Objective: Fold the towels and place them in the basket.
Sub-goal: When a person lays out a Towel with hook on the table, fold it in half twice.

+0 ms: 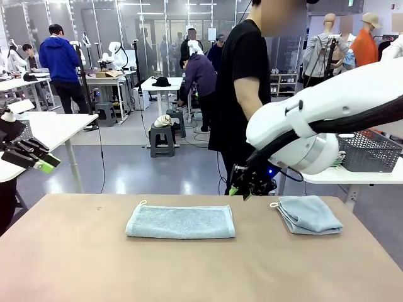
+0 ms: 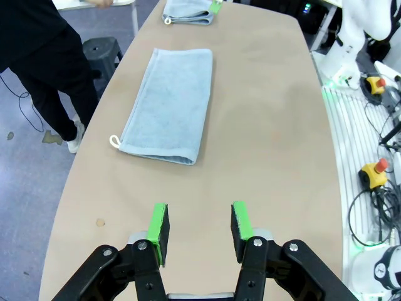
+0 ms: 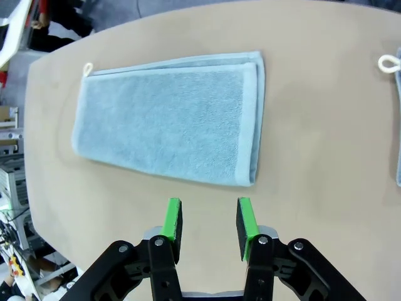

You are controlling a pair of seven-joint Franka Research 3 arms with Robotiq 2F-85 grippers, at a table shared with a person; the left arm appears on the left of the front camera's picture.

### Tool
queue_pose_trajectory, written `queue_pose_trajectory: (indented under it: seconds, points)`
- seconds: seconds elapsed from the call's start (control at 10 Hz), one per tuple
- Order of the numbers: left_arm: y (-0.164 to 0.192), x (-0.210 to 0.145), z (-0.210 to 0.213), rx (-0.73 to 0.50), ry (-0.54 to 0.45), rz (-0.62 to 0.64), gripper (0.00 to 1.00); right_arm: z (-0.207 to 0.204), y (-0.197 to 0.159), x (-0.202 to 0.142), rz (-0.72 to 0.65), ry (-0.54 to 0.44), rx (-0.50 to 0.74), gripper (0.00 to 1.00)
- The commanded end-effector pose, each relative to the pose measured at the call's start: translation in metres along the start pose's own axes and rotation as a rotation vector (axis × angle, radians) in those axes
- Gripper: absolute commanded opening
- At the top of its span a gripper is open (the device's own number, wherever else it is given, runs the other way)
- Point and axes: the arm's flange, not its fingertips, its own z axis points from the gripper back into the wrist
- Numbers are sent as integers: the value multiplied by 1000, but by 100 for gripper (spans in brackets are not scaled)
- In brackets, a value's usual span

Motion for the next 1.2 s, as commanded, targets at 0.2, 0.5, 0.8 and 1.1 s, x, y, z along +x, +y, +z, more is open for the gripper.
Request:
queue_pose_trajectory:
  seconds: [0.2, 0.5, 0.8, 1.1]
  points:
    - [0, 1, 0, 0, 1, -3, 52, -57, -1, 29, -123, 2, -36, 46]
    - [1, -2, 1, -9, -17, -12, 72, -88, -8, 41, -184, 14, -91, 46]
    - [7, -15, 5, -52, -53, -47, 77, -105, -10, 45, -227, 25, -122, 46]
    - [9, -18, 6, -72, -83, -47, 100, -112, -8, 45, -243, 25, -144, 46]
